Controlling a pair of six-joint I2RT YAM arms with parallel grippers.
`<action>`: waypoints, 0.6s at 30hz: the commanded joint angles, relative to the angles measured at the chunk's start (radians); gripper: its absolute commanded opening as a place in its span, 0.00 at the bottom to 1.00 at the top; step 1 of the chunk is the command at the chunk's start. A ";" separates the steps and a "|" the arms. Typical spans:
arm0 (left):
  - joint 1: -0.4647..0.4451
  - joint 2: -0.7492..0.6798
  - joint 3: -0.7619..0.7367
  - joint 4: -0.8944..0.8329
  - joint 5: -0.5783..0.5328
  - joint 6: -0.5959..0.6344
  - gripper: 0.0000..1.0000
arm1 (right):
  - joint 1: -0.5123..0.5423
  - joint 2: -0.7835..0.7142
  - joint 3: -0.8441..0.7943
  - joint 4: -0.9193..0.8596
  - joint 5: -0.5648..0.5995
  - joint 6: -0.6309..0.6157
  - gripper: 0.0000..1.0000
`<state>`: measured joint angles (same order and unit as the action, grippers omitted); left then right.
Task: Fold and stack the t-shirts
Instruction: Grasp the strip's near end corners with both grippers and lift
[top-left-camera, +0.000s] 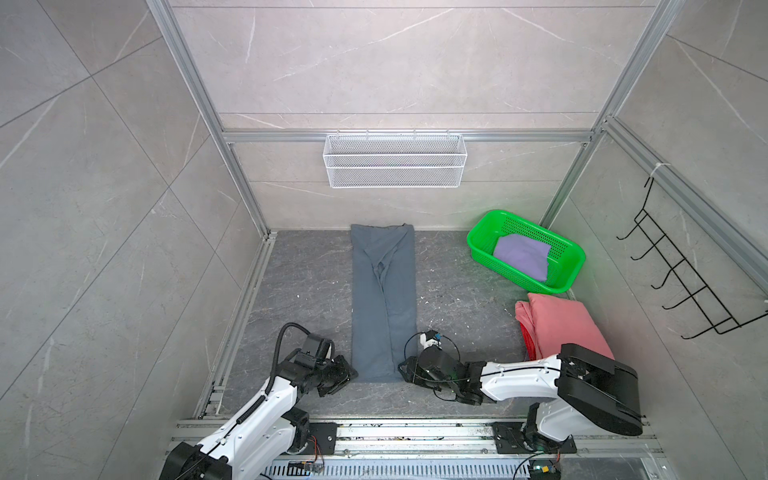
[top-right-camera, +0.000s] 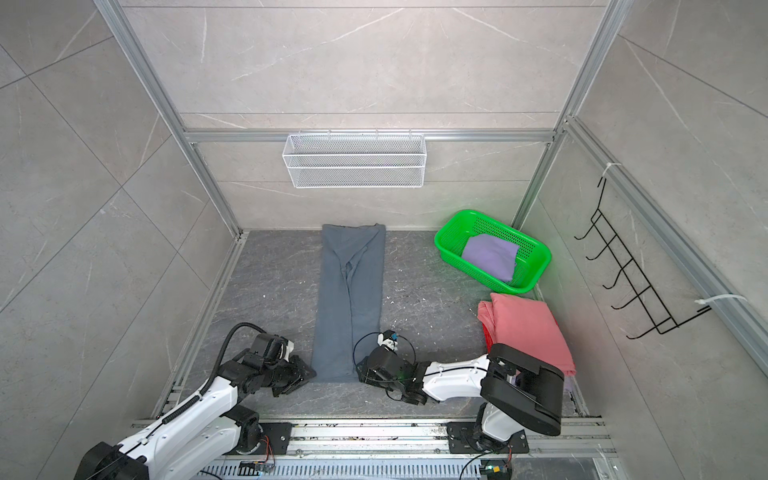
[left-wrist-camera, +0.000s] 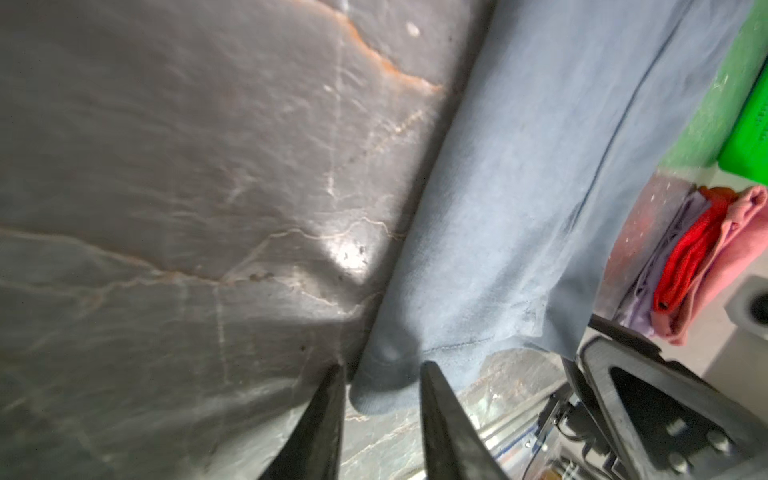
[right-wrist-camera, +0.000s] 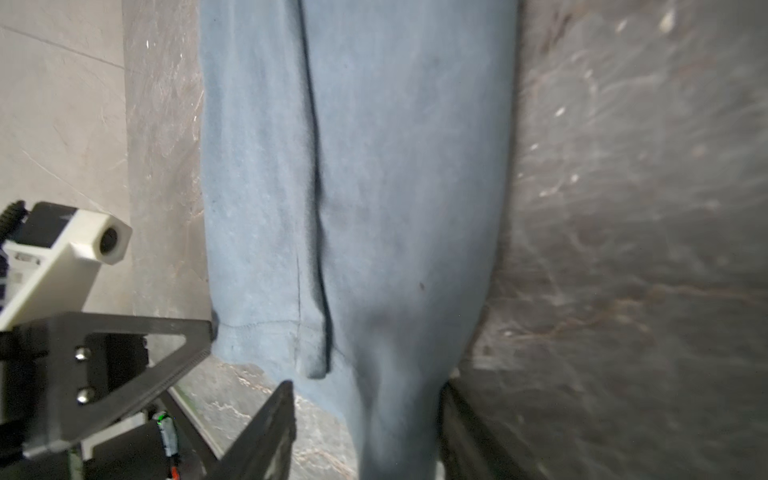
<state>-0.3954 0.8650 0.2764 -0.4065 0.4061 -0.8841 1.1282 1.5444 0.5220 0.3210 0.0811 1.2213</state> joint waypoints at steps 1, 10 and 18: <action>-0.007 0.002 -0.009 0.074 0.073 -0.024 0.18 | 0.007 0.047 -0.017 -0.065 -0.032 0.000 0.34; -0.071 -0.231 0.012 -0.130 0.083 -0.081 0.00 | 0.093 -0.127 0.058 -0.386 0.081 -0.047 0.00; -0.103 -0.410 0.241 -0.367 0.055 -0.065 0.00 | 0.255 -0.270 0.262 -0.749 0.325 -0.069 0.00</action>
<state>-0.4961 0.4469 0.4225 -0.6949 0.4557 -0.9619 1.3739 1.3033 0.7357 -0.2501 0.2752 1.1759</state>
